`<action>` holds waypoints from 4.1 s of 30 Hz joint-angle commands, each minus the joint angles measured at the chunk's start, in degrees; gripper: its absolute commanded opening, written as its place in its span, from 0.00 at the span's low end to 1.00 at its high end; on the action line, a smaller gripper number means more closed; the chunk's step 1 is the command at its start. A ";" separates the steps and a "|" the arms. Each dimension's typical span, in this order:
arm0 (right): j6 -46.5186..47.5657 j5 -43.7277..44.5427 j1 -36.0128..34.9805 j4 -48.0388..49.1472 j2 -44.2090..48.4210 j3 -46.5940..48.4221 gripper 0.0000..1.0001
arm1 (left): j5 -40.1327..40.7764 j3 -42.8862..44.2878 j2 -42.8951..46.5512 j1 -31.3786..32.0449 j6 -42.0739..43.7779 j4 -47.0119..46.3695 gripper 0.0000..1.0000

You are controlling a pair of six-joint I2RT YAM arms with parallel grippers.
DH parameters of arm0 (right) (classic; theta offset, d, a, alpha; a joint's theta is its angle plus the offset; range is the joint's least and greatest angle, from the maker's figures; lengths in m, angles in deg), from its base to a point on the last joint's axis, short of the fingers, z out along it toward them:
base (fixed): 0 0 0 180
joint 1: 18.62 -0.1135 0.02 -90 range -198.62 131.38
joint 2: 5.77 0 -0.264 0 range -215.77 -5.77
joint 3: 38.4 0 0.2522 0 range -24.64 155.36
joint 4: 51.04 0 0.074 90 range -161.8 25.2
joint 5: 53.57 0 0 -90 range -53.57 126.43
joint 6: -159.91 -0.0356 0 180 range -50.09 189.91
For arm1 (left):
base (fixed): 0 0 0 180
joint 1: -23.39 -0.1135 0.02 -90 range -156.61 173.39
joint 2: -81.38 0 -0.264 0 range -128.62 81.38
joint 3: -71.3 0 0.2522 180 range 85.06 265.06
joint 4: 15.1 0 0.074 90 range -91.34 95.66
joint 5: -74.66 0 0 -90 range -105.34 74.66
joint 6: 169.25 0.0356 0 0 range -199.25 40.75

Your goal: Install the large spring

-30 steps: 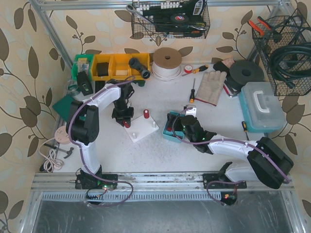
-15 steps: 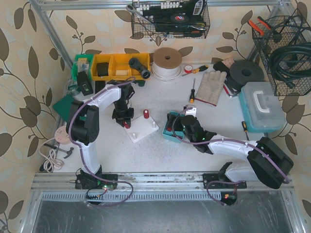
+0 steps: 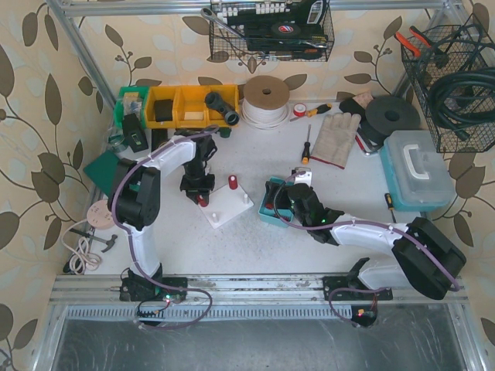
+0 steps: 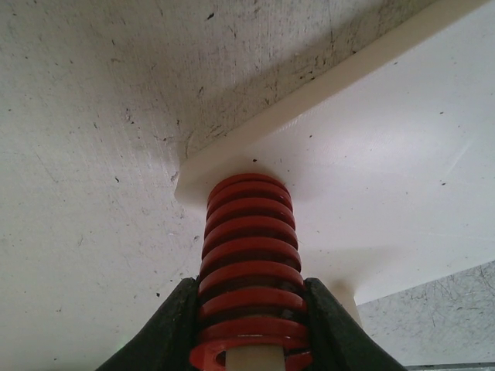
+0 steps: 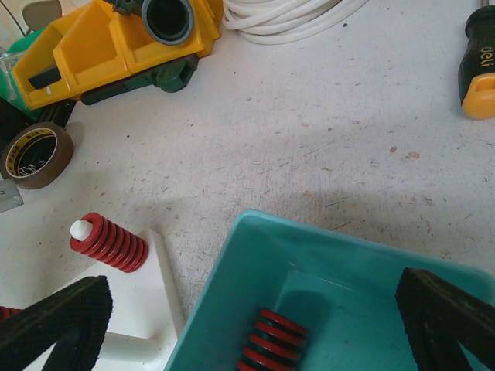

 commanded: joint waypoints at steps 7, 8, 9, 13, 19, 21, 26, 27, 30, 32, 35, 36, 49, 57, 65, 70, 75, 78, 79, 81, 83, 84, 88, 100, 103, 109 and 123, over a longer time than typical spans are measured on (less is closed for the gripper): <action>0.18 0.32 0.03 0.73 0.19 -0.07 0.99 | -0.46 2.10 -0.10 0.91 -1.30 0.99 0.28; 0.18 0.40 0.04 0.69 0.27 -0.14 0.99 | -0.55 2.28 0.19 0.91 -1.39 1.15 0.33; 0.10 0.46 0.04 0.75 0.36 -0.18 0.99 | -0.66 2.54 0.35 0.87 -1.53 1.39 0.38; -0.03 0.36 0.04 0.24 0.55 -0.14 0.99 | -0.54 4.13 1.54 1.24 -2.18 2.29 0.58; 0.48 -0.18 0.04 -2.54 2.07 0.87 0.98 | -1.58 7.24 5.10 1.60 -3.41 2.34 0.64; 0.53 -0.79 0.04 -5.72 2.34 2.63 0.98 | -2.07 7.35 7.42 1.74 -4.10 1.38 0.65; 1.95 -3.64 1.57 -30.21 4.66 13.59 0.97 | -2.35 1.50 17.57 2.66 -7.33 -5.81 0.65; 1.40 -5.26 2.79 -35.21 4.98 16.07 0.96 | -2.28 -2.48 20.71 2.93 -8.44 -8.77 0.65; -0.68 -11.76 5.90 -45.38 6.16 20.75 0.95 | -3.63 -14.78 33.39 3.71 -12.28 -21.29 0.66; -2.82 -14.71 6.69 -48.98 6.54 21.83 0.95 | -3.41 -23.20 39.92 4.63 -14.88 -30.15 0.66; -5.06 -20.08 7.78 -49.22 5.23 21.58 0.94 | -2.56 -35.01 47.67 6.72 -18.55 -44.61 0.66; -5.19 -21.20 8.22 -49.55 4.02 21.98 0.93 | -2.06 -38.18 49.60 7.57 -19.40 -48.49 0.66; -7.05 -24.26 8.88 -50.64 -8.93 26.49 0.73 | 0.21 -47.96 56.14 10.94 -19.76 -57.51 0.64; -10.11 -21.97 8.04 -51.34 -16.09 30.10 0.62 | 3.57 -52.60 64.07 10.94 -20.76 -60.56 0.64; -13.78 -19.57 7.79 -52.82 -21.38 32.90 0.55 | 4.00 -53.49 64.87 10.97 -20.91 -61.25 0.64; -15.19 -19.17 7.87 -53.30 -24.56 35.02 0.54 | 3.61 -53.22 64.35 10.97 -20.73 -61.12 0.64; -15.76 -17.86 7.46 -54.10 -26.76 36.63 0.52 | 3.61 -53.36 64.61 11.00 -20.77 -61.32 0.64; -15.74 -16.74 7.39 -55.17 -27.97 37.47 0.50 | 3.52 -53.36 64.58 10.93 -20.78 -61.28 0.64; -15.72 -16.54 7.41 -55.28 -28.25 37.64 0.48 | 3.51 -53.43 64.60 10.97 -20.77 -61.33 0.64; -15.70 -16.31 7.32 -55.33 -28.54 37.64 0.46 | 3.55 -53.41 64.61 11.01 -20.77 -61.21 0.64; -15.82 -16.26 7.15 -55.29 -28.80 37.45 0.45 | 3.51 -53.38 64.53 10.98 -20.78 -61.11 0.64; -15.98 -16.55 7.08 -55.26 -28.99 37.37 0.45 | 3.53 -53.41 64.60 11.00 -20.80 -61.17 0.64; -16.04 -16.97 6.69 -55.41 -29.09 37.11 0.45 | 3.54 -53.49 64.26 10.98 -20.86 -61.87 0.64; -15.25 -18.09 6.54 -54.08 -31.85 36.77 0.46 | 3.71 -52.87 62.69 10.95 -21.04 -61.29 0.66; -14.95 -18.57 6.55 -53.64 -32.73 36.78 0.46 | 3.72 -52.65 62.08 11.02 -21.04 -61.31 0.66; -14.17 -18.80 6.54 -53.37 -34.03 36.96 0.43 | 3.69 -52.08 61.07 10.98 -20.88 -61.26 0.66; -10.24 -15.85 5.78 -52.99 -31.91 35.32 0.22 | 3.75 -49.44 55.67 10.97 -20.77 -60.54 0.66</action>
